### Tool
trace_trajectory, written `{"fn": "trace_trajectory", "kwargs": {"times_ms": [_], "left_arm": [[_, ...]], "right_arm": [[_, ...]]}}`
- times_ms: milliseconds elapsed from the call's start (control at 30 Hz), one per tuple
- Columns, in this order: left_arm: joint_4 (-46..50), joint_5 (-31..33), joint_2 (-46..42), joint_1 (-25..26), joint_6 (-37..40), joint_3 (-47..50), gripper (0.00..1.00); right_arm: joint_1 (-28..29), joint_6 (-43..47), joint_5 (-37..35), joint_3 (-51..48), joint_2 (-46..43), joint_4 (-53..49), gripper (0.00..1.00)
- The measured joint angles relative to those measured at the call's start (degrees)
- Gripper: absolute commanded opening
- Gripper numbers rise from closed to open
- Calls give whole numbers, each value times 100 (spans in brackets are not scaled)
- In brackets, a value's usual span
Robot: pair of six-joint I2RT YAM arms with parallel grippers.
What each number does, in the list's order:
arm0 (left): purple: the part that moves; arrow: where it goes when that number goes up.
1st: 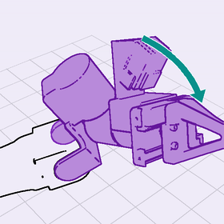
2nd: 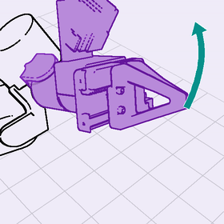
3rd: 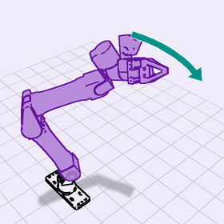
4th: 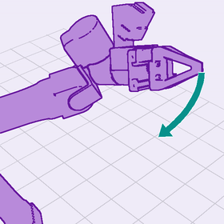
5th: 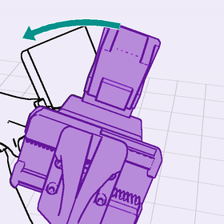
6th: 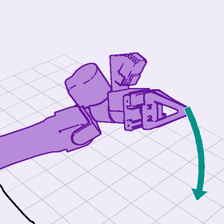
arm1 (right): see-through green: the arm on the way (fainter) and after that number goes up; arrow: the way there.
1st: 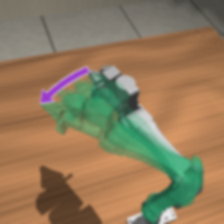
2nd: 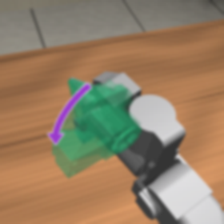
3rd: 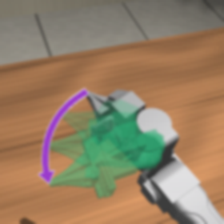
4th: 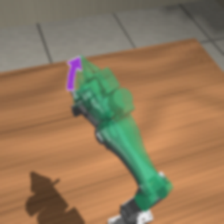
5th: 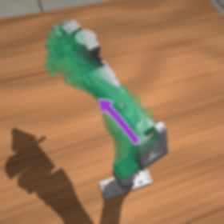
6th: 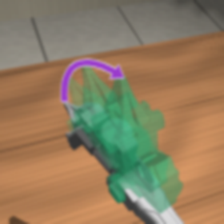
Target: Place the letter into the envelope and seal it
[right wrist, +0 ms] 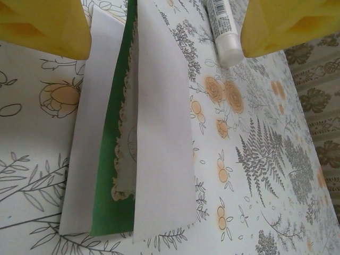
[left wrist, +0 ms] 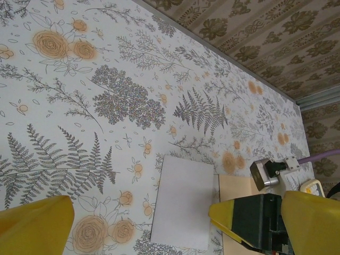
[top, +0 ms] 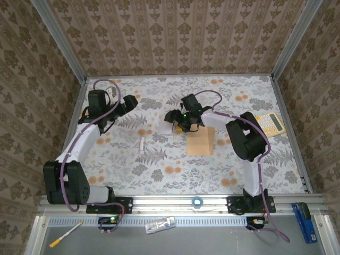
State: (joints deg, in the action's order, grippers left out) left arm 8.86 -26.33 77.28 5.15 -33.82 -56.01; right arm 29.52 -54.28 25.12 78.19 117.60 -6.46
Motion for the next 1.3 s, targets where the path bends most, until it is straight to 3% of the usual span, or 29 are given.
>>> {"fn": "trace_trajectory", "kwargs": {"times_ms": [267, 400, 567, 633, 667, 933, 1300], "left_arm": [[-48, -63, 2, 0, -4, 11, 100], [-74, -81, 2, 0, -4, 11, 100], [-129, -85, 28, -4, -7, 11, 100], [-153, -85, 31, -7, -7, 11, 100], [-157, -85, 31, -11, -7, 11, 100], [-153, -319, 79, -57, 74, 11, 100], [103, -2090, 507, -68, 761, -181, 100]], "right_arm": [[0, -120, 201, 85, 229, 256, 69], [7, -192, 271, 87, 332, 328, 58], [17, -269, 310, 96, 334, 428, 31], [15, -284, 376, 107, 339, 483, 15], [17, -286, 404, 120, 341, 514, 0], [15, -293, 651, 138, 343, 721, 0], [-90, -321, 1480, 138, -72, 1167, 0]]}}
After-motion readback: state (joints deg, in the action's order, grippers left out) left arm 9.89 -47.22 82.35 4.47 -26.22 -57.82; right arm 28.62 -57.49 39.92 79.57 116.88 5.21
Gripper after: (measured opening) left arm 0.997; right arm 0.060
